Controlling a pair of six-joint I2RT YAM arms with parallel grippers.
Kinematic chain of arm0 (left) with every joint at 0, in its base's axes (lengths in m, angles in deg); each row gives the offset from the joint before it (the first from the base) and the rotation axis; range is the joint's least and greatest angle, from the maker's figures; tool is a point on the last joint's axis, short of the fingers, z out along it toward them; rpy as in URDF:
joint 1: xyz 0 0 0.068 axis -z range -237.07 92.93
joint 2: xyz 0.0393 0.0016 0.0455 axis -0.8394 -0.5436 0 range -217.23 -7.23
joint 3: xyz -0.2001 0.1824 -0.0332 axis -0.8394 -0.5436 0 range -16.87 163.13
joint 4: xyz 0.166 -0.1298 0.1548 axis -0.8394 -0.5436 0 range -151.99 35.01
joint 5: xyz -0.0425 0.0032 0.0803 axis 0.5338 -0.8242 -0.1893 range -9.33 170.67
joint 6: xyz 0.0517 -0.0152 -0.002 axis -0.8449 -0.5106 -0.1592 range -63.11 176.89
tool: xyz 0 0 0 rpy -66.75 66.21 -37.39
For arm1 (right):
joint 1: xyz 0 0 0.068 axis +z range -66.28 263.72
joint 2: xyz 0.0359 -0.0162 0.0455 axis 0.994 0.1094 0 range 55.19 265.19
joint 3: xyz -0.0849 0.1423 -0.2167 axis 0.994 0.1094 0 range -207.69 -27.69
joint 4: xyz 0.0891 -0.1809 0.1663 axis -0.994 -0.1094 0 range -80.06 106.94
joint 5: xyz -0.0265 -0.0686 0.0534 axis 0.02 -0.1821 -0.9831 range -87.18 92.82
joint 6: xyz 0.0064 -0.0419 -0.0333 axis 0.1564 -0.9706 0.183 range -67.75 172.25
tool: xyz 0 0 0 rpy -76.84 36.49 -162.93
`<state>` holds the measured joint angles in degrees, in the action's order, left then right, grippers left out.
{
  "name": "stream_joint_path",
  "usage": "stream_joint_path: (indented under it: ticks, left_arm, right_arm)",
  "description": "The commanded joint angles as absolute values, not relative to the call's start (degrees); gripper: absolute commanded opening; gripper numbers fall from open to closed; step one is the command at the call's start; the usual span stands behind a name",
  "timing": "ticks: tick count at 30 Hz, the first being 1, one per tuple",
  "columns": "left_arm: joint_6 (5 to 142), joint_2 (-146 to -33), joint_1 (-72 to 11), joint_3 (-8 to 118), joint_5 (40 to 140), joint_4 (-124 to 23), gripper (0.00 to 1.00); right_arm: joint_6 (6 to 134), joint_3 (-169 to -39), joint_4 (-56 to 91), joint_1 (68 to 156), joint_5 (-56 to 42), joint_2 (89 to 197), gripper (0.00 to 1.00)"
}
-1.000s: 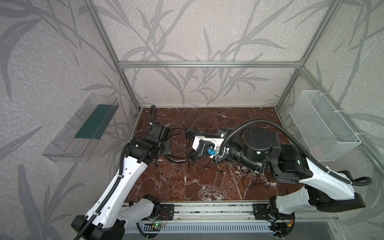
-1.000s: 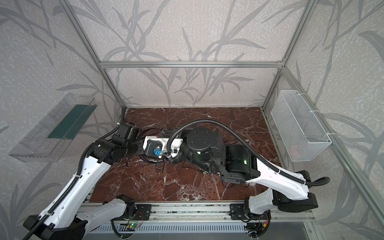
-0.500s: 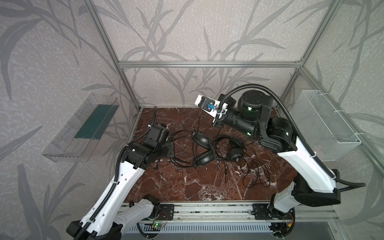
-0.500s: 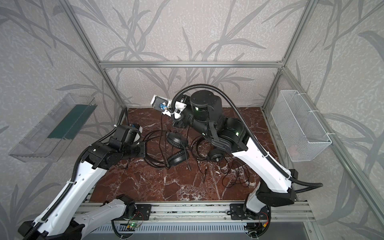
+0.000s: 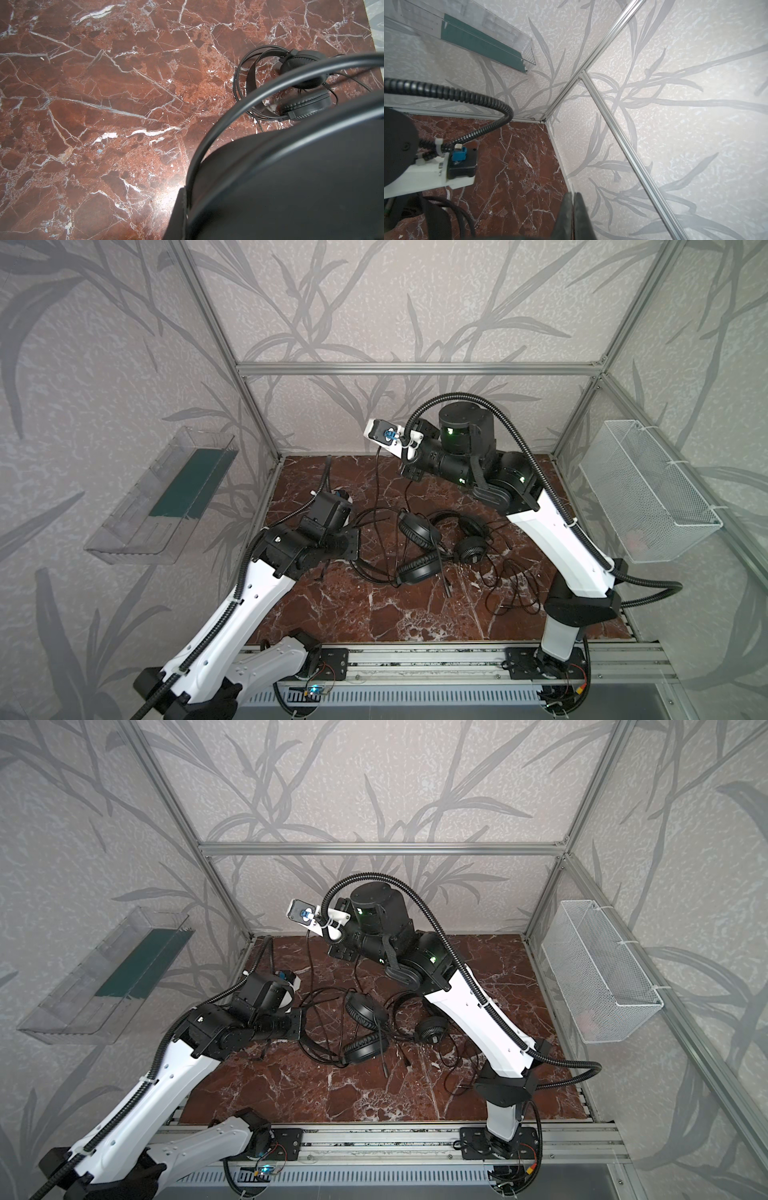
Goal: Wrap the headphones
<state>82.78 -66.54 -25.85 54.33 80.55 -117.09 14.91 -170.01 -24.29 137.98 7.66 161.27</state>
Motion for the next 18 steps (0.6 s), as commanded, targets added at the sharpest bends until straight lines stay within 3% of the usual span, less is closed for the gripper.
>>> stream_joint_path:
  ticks: [1, 7, 18]
  left_arm:
    - [85.1, -65.6, -24.6, 54.9, 81.4, -114.0, 0.00]
    - [88.0, -64.4, -22.4, 56.3, 84.7, -113.8, 0.00]
    - [94.4, -63.3, -20.3, 58.1, 87.6, -111.9, 0.00]
  right_arm:
    - [16.5, -172.1, -22.2, 135.3, 7.6, 162.9, 0.00]
    - [19.6, -172.4, -21.1, 130.5, 7.0, 165.8, 0.00]
    - [21.9, -171.5, -20.5, 130.9, 10.8, 165.5, 0.00]
